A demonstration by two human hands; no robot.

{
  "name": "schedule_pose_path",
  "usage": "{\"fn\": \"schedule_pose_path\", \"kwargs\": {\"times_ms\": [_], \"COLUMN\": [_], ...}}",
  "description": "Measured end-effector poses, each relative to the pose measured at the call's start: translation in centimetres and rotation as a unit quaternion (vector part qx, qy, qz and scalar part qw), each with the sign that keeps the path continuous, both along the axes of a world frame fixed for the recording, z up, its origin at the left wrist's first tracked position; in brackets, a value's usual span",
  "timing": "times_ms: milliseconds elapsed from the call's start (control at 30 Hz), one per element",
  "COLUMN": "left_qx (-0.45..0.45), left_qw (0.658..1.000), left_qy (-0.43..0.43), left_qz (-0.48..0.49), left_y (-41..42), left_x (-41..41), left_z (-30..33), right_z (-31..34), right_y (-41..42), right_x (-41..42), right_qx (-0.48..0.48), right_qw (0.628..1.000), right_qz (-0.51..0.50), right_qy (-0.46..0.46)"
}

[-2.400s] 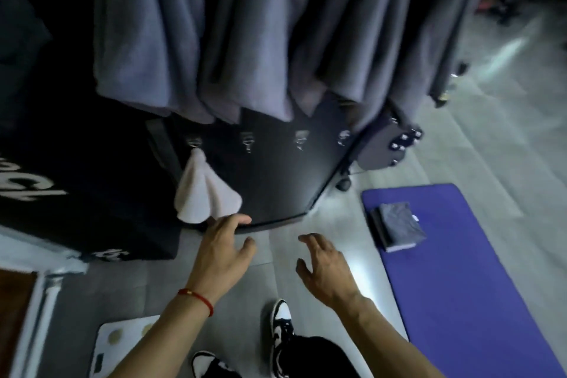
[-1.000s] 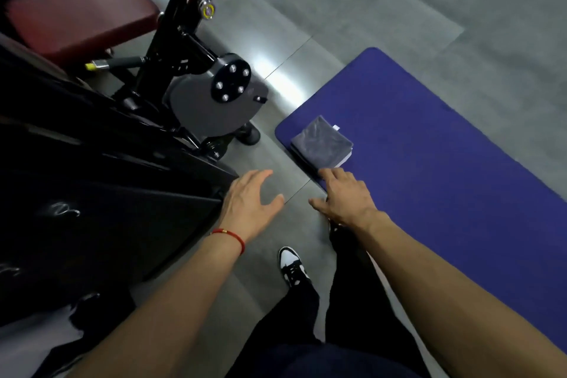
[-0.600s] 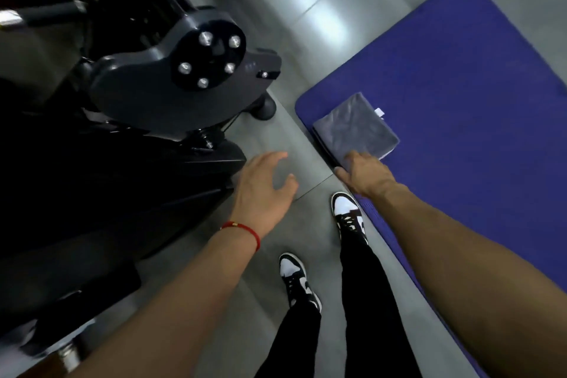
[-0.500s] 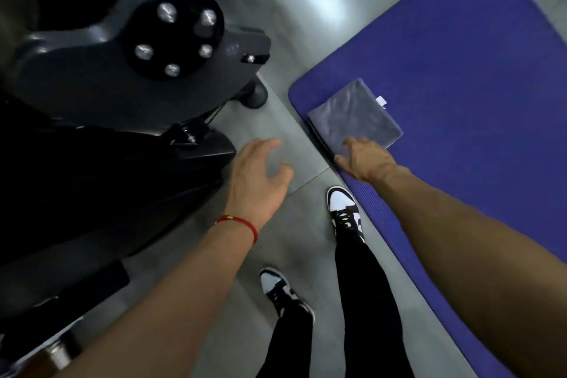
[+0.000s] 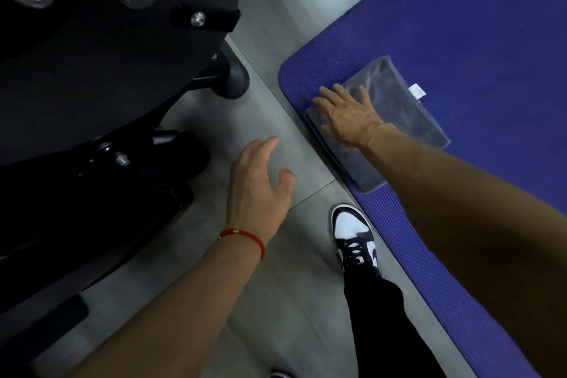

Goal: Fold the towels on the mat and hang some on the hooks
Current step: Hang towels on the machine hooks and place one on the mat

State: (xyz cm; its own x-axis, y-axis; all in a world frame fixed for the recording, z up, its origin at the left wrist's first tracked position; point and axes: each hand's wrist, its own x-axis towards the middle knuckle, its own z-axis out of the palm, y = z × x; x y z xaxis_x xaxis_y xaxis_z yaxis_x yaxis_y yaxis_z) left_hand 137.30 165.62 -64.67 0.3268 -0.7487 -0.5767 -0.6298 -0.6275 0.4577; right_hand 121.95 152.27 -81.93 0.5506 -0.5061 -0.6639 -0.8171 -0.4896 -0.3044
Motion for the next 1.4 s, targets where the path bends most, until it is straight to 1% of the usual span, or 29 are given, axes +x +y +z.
{"fn": "schedule_pose_path", "kwargs": {"times_ms": [133, 300, 367, 467, 567, 667, 767, 900, 1000, 1033, 1167, 1233, 1333, 1400], "left_qx": [0.001, 0.005, -0.001, -0.018, -0.019, -0.030, -0.034, -0.056, -0.092, -0.103, -0.123, -0.137, -0.155, -0.165], "left_qw": [1.000, 1.000, 1.000, 1.000, 1.000, 0.999, 0.997, 0.994, 0.994, 0.993, 0.986, 0.979, 0.970, 0.964], "left_qy": [0.011, 0.008, 0.008, 0.009, 0.017, 0.034, 0.056, 0.083, 0.063, 0.061, 0.107, 0.137, 0.161, 0.175], "left_qz": [0.012, 0.020, 0.018, 0.010, -0.001, -0.027, -0.040, -0.047, -0.019, -0.005, 0.042, 0.065, 0.097, 0.117], "left_y": [0.3, 1.0, 1.0, 0.8, 0.4, 0.7, 1.8, 5.3, 9.6, 11.3, 19.6, 25.1, 33.8, 39.7], "left_x": [0.7, 0.7, 0.5, -0.2, -1.3, -2.7, -3.7, -4.2, -3.0, -2.2, 1.2, 3.2, 6.1, 7.8], "left_z": [-2.7, -3.4, -2.9, -1.3, 1.2, 4.5, 8.8, 16.0, 21.9, 24.0, 32.9, 37.6, 44.7, 48.7], "right_z": [-2.2, -2.5, -2.0, 0.5, 4.3, 9.8, 16.6, 27.0, 35.3, 37.9, 47.8, 52.4, 58.9, 62.3], "right_y": [-1.3, -2.3, -2.4, -2.4, -2.0, -1.2, 1.3, 6.9, 12.1, 13.9, 21.1, 25.1, 32.3, 37.6], "right_x": [0.7, -0.4, -1.2, -3.0, -5.1, -6.6, -6.8, -5.5, -3.6, -2.9, -0.3, 1.1, 3.8, 6.4], "right_qx": [-0.013, -0.061, -0.061, -0.016, 0.028, 0.075, 0.108, 0.154, 0.153, 0.151, 0.123, 0.133, 0.155, 0.156], "right_qw": [0.999, 0.995, 0.993, 0.993, 0.989, 0.974, 0.958, 0.919, 0.900, 0.899, 0.902, 0.891, 0.864, 0.856], "right_qz": [0.039, 0.062, 0.079, 0.018, -0.038, -0.064, -0.085, -0.148, -0.160, -0.163, -0.160, -0.154, -0.157, -0.124], "right_qy": [0.004, -0.040, -0.066, -0.118, -0.144, -0.204, -0.251, -0.332, -0.375, -0.379, -0.381, -0.406, -0.452, -0.476]}}
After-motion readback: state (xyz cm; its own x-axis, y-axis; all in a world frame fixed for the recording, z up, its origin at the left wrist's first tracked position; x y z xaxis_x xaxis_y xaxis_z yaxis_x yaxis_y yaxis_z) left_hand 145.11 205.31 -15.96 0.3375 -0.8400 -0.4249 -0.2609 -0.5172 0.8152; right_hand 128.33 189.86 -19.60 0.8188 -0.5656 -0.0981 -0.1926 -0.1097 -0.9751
